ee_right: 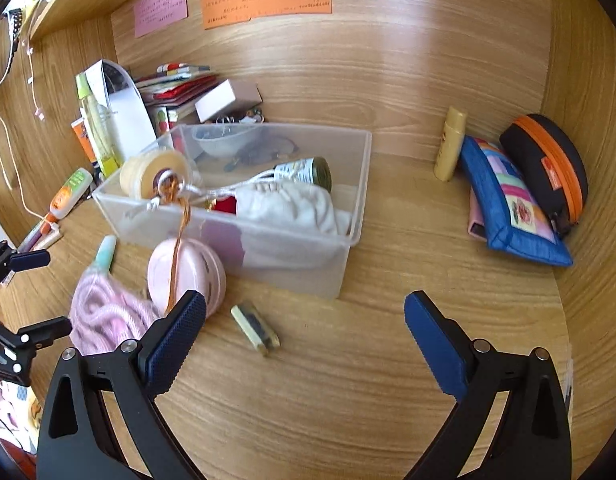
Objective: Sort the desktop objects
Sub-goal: 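Grasp the bagged pink rope with the left gripper while the right gripper grasps the small green-white block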
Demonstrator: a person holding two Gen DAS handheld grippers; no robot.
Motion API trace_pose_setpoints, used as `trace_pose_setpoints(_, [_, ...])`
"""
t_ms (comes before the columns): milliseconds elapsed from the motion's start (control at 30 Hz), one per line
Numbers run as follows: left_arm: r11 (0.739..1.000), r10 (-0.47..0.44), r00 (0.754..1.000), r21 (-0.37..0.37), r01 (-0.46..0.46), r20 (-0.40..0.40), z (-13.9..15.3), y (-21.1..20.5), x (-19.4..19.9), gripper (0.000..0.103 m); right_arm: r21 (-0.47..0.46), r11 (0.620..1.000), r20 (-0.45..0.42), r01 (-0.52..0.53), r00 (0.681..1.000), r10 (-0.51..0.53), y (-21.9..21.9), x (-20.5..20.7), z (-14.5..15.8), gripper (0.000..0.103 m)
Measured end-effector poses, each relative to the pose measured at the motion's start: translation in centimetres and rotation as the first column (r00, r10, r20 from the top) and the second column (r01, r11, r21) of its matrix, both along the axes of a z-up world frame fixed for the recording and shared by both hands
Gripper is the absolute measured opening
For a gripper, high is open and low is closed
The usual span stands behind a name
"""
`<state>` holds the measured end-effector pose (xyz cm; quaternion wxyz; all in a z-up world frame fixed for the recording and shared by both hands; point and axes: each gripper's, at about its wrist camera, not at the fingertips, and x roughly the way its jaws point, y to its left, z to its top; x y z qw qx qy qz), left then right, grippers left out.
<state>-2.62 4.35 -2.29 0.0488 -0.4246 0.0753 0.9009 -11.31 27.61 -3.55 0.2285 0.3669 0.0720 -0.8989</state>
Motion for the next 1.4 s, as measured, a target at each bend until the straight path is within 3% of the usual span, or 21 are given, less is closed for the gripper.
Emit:
trace_pose_setpoints(67, [0.999,-0.042,0.999,-0.001,0.042,0.030,-0.3,0.5,0.3,0.096,-0.015,1.000,0.014,0.000,1.000,0.000,0.2,0.0,-0.3,0.099])
trace_pose_setpoints(200, [0.989,-0.106,0.992,-0.092,0.113,0.073,-1.6,2.5,-0.3,0.096,-0.004,1.000,0.030,0.001,1.000,-0.001,0.7,0.2,-0.8,0.099])
trace_pose_setpoints(367, [0.976,-0.165,0.976,-0.118,0.182,0.141,-2.8,4.0,-2.2,0.096,0.025,1.000,0.034,-0.004,0.999,0.003,1.2,0.6,-1.0,0.099])
trace_pose_setpoints(567, [0.961,-0.242,0.955,-0.093,0.260,0.169,-2.5,5.4,-4.2,0.096,0.043,0.999,0.067,-0.023,0.998,0.020,1.5,0.2,-1.6,0.099])
trace_pose_setpoints(767, [0.930,-0.336,0.924,-0.090,0.356,0.179,-2.5,7.3,-5.1,0.096,0.038,0.995,0.107,-0.092,0.990,0.087,0.5,-0.4,-2.6,0.099])
trace_pose_setpoints(933, [0.909,-0.394,0.901,-0.063,0.411,0.183,-2.8,8.4,-5.5,0.096,0.067,0.986,0.114,-0.153,0.983,0.145,-1.0,-0.9,-3.1,0.094])
trace_pose_setpoints(1067, [0.905,-0.413,0.894,-0.028,0.423,0.172,-3.0,8.8,-5.8,0.097,0.086,0.978,0.129,-0.191,0.975,0.179,-2.0,-1.4,-3.5,0.074])
trace_pose_setpoints(1100, [0.906,-0.414,0.896,-0.021,0.423,0.159,-3.0,8.8,-5.7,0.097,0.085,0.977,0.131,-0.194,0.975,0.182,-2.2,-1.6,-3.6,0.065])
trace_pose_setpoints(1267, [0.917,-0.394,0.913,-0.013,0.398,0.101,-2.9,8.7,-5.0,0.097,0.072,0.974,0.158,-0.213,0.967,0.200,-2.7,-2.3,-4.2,0.045])
trace_pose_setpoints(1333, [0.921,-0.386,0.919,-0.010,0.388,0.081,-2.9,8.5,-4.5,0.093,0.072,0.974,0.158,-0.217,0.966,0.203,-2.8,-2.3,-4.3,0.037])
trace_pose_setpoints(1400, [0.922,-0.385,0.921,-0.004,0.386,0.065,-2.6,8.3,-3.8,0.079,0.070,0.973,0.157,-0.222,0.965,0.209,-2.8,-2.2,-4.3,0.027])
